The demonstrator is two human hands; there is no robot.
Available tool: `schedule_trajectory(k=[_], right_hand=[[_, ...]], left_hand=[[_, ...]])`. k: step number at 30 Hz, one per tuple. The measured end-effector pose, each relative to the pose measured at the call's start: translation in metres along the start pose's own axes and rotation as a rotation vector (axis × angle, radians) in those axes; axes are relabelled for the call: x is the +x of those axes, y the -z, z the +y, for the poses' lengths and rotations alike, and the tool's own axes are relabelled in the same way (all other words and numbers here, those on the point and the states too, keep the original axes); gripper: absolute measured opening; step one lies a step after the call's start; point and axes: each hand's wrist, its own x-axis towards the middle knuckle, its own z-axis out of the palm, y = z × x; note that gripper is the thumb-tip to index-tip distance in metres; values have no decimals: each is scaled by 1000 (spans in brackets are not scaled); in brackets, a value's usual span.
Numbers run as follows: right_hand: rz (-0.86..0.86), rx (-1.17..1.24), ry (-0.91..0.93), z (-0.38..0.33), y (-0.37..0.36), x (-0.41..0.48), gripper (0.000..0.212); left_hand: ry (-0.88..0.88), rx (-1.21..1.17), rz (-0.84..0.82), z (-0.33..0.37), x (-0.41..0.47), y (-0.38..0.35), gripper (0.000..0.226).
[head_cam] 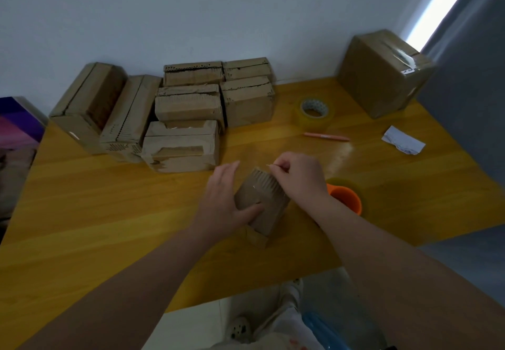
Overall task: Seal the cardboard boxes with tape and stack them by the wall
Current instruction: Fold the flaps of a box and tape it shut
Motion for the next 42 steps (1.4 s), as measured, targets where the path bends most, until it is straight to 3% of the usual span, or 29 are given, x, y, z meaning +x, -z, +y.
schedule_trajectory(k=[3, 7, 13, 23, 31, 35, 38, 42], right_hand=[[-3, 37, -32, -1, 3, 1, 13], [-24, 56, -77, -1, 5, 1, 14], [-50, 106, -153, 2, 8, 4, 13], [-54, 182, -268, 5, 8, 2, 9], [-120, 454, -452, 9, 7, 2, 7], [-230, 716, -576, 11, 12, 2, 6], [-377, 839, -575, 13, 23, -1, 19], [-509, 874, -423, 30, 29, -8, 42]], left_hand=[[34, -60, -245, 0, 11, 6, 97], [-22, 15, -362, -6, 21, 5, 94], [-182, 293, -320, -5, 18, 2, 82], [-189, 468, -369, 8, 18, 3, 70], [-283, 534, -369, 7, 15, 5, 76], [-343, 527, -360, 10, 7, 2, 77], [-345, 519, -311, 5, 4, 0, 78], [-427, 507, -149, -4, 3, -6, 66]])
